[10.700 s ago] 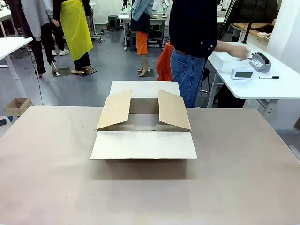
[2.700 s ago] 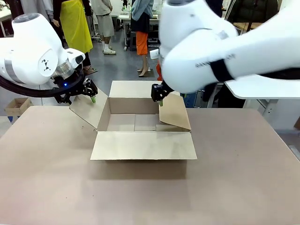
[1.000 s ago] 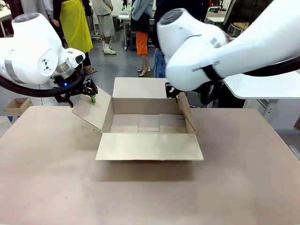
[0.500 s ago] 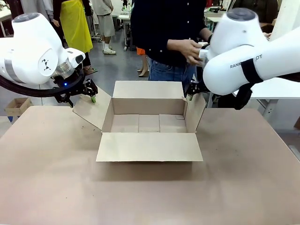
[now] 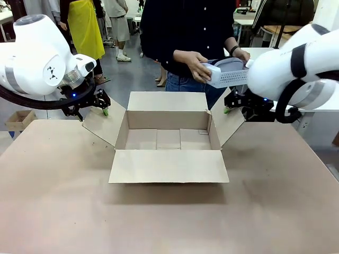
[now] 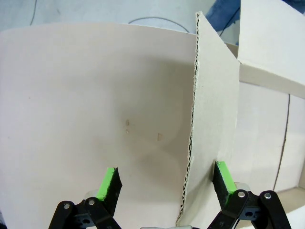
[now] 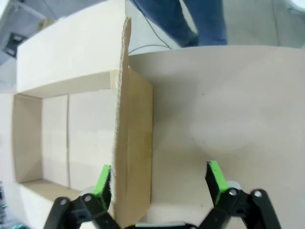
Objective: Pack the gift set into the box.
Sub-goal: Place both hands on the side flaps of the Package Box and spread them outward, then lift both hands away from the flaps of the Package Box.
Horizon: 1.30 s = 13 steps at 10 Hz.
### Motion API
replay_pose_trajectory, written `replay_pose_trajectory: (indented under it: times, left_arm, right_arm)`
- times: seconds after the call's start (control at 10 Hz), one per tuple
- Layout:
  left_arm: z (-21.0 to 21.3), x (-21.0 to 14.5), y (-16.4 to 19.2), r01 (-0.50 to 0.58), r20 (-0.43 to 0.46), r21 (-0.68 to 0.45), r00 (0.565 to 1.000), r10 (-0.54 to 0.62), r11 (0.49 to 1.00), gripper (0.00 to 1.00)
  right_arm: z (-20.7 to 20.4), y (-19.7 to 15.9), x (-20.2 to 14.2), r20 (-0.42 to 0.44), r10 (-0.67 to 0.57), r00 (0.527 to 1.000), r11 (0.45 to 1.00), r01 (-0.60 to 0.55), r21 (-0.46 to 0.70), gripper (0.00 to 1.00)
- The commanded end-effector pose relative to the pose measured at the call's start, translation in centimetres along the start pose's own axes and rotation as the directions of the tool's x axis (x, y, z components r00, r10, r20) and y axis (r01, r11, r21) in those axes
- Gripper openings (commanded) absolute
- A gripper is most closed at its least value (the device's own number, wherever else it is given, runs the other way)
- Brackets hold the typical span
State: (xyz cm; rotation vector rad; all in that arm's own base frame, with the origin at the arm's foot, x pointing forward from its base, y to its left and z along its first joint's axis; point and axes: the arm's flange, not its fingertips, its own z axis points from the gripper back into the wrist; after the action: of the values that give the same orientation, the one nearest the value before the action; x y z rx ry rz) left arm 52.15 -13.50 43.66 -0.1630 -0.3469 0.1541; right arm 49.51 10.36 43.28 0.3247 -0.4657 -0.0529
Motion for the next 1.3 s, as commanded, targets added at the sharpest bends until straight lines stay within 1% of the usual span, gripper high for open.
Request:
replay_pose_trajectory:
  times: [0.0, 1.2]
  left_arm:
    - [0.15, -0.07, -0.24, -0.010, 0.007, 0.025, 1.000, 0.010, 1.000, 1.00]
    - [0.15, -0.07, -0.24, -0.010, 0.007, 0.025, 1.000, 0.010, 1.000, 1.00]
  right_arm:
    - [-0.63, 1.26, 0.29, -0.007, -0.004, 1.000, 0.999, 0.004, -0.049, 1.00]
    - [-0.63, 1.26, 0.29, -0.007, -0.004, 1.000, 0.999, 0.004, -0.049, 1.00]
